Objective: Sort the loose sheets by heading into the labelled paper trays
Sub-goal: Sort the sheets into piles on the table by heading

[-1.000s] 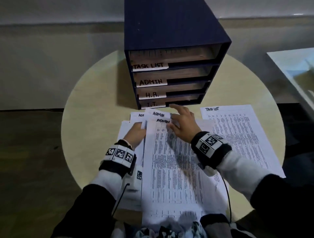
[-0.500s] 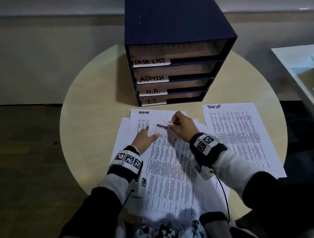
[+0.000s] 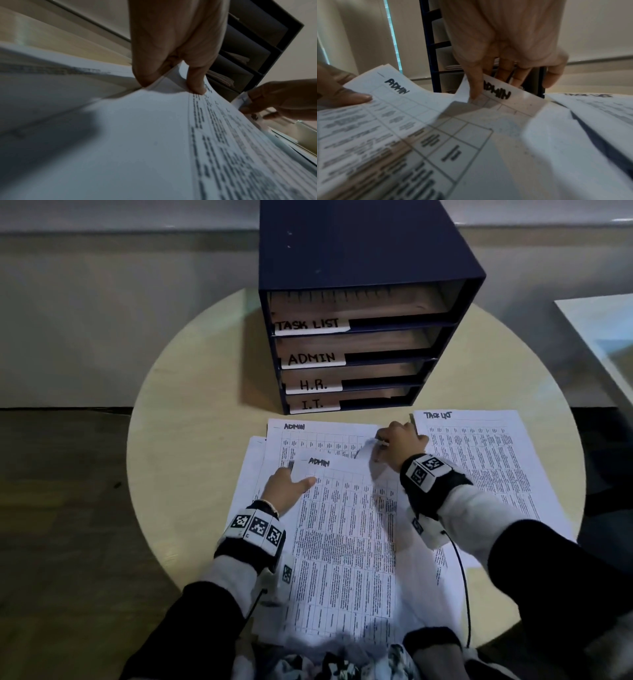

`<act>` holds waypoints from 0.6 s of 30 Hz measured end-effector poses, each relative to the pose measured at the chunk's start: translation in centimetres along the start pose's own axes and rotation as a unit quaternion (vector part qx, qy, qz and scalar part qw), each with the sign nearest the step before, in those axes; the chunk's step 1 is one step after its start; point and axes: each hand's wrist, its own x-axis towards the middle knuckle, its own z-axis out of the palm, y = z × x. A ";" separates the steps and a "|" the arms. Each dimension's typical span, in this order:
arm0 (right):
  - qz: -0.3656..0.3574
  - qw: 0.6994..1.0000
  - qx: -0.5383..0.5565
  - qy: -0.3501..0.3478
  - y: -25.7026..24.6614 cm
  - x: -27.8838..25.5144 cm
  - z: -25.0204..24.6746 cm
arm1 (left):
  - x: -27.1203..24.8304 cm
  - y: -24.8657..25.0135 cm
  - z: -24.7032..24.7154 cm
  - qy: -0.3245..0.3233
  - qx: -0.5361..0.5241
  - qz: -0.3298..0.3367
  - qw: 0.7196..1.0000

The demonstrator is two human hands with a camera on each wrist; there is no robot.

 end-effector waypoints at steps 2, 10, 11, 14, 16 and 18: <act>-0.048 0.999 -0.009 0.023 -0.4 -0.4 -0.2 | -0.3 0.2 0.0 0.005 -0.017 0.027 0.999; -0.178 0.963 0.130 0.156 -4.8 -0.5 -4.1 | -1.0 4.6 -0.4 0.061 -0.153 0.162 0.973; -0.188 0.956 0.134 0.183 -5.4 -0.6 -5.0 | -0.9 5.0 -0.7 0.060 -0.147 0.173 0.972; -0.226 0.938 0.128 0.227 -6.7 -1.2 -7.7 | -0.5 5.9 -1.1 0.078 -0.125 0.213 0.966; -0.258 0.935 0.101 0.222 -7.2 -1.6 -8.6 | -1.0 7.2 -1.4 0.103 -0.093 0.250 0.958; -0.276 0.934 0.093 0.206 -7.6 -2.0 -9.3 | -1.8 9.0 -2.0 0.121 -0.056 0.284 0.950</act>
